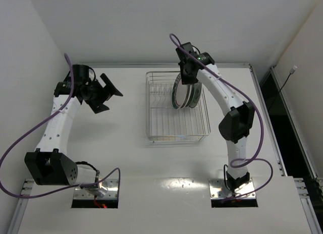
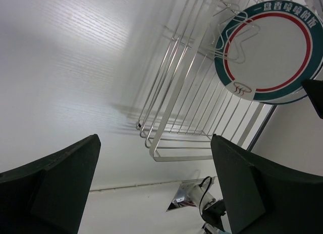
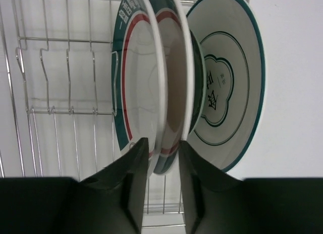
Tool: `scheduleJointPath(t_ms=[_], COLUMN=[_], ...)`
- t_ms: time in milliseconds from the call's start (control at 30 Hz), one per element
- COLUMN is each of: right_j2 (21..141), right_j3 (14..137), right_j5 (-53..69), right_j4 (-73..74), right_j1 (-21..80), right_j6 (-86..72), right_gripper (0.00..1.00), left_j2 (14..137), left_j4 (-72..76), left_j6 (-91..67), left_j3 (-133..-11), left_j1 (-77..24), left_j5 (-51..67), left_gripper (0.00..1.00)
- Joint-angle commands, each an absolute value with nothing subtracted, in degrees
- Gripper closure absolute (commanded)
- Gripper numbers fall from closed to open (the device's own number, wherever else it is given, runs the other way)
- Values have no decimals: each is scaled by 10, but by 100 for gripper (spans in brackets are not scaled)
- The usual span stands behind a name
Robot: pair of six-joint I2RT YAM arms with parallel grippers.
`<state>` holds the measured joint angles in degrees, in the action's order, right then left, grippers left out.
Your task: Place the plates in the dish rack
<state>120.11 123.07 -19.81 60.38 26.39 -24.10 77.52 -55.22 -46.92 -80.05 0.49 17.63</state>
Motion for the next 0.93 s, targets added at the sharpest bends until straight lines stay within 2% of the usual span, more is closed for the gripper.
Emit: scheduleJointPath(t_ms=[0, 67, 133, 200, 300, 500, 667, 900], right_j2=[1253, 1231, 1194, 1166, 1095, 1000, 893, 812], right_j3=[1189, 1197, 1222, 1242, 1223, 1141, 1002, 903], right_j5=[-95, -100, -87, -74, -46, 39, 44, 10], right_j4=[555, 563, 597, 616, 621, 655, 610, 577], right_j1=[271, 271, 271, 265, 259, 241, 235, 217], right_j6=[-277, -277, -272, -266, -260, -248, -236, -236], right_gripper=[71, 60, 37, 33, 16, 3, 0, 0], left_j2=[757, 751, 751, 751, 751, 758, 785, 836], left_j4=[-547, -547, -552, -552, -552, -557, -563, -563], left_j6=[-461, -456, -456, -451, -451, -426, -410, -394], left_j3=[-797, -797, -797, -797, -797, -802, -829, -867], left_j1=[11, 11, 11, 11, 11, 6, -25, -39], left_j5=[186, 179, 173, 166, 156, 116, 89, 49], left_gripper=[11, 11, 11, 11, 11, 11, 11, 11])
